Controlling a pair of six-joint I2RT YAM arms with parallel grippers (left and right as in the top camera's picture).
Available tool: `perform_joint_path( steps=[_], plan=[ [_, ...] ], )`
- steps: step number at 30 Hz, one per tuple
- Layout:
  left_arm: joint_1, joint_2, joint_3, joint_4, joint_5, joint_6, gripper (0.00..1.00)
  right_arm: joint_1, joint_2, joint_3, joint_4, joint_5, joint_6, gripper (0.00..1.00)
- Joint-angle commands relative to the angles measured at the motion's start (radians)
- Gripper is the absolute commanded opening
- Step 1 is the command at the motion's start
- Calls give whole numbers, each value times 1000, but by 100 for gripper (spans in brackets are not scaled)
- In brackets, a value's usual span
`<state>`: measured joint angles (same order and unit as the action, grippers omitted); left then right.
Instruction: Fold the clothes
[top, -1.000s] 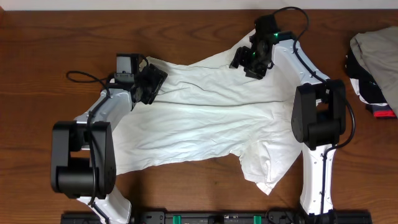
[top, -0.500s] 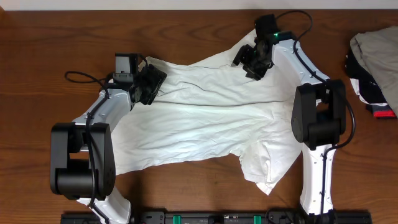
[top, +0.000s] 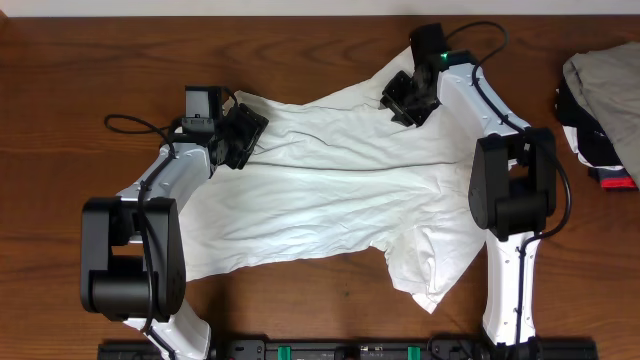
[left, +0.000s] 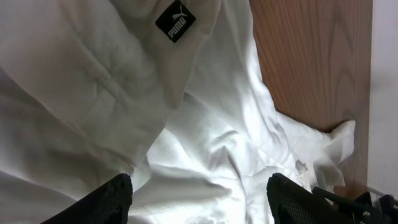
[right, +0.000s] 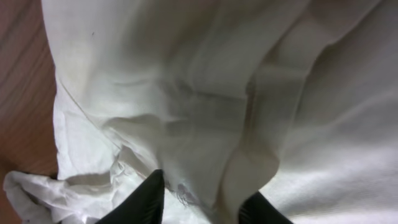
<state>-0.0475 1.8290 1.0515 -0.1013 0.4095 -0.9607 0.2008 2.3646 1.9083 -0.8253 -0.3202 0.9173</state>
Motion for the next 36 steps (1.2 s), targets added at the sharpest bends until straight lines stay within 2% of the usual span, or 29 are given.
perform_joint_path(
  steps=[1, 5, 7, 13, 16, 20, 32, 36],
  plan=[
    [5, -15, 22, -7, 1, 21, 72, -23, 1, 6, -11, 37, 14, 28],
    [5, -15, 22, -11, 0, 21, 73, -37, 1, 6, -47, 85, 16, 25],
    [5, -15, 22, -14, -2, 21, 81, -39, 1, 6, -51, 88, 21, 28],
    [5, -15, 22, -14, -2, 21, 81, -35, 1, 6, -45, 84, 20, 33],
    [5, -15, 22, -14, -2, 21, 81, -30, 1, 6, -38, 80, 21, 40],
    [5, -15, 22, -18, -2, 21, 81, -21, 1, 6, -22, 76, 21, 41],
    [5, -15, 21, -25, -2, 32, 81, -14, 1, 6, 3, 54, 48, 38],
    [5, -15, 21, -25, -2, 32, 81, -6, 2, 6, 3, 54, 48, 30]
  ],
)
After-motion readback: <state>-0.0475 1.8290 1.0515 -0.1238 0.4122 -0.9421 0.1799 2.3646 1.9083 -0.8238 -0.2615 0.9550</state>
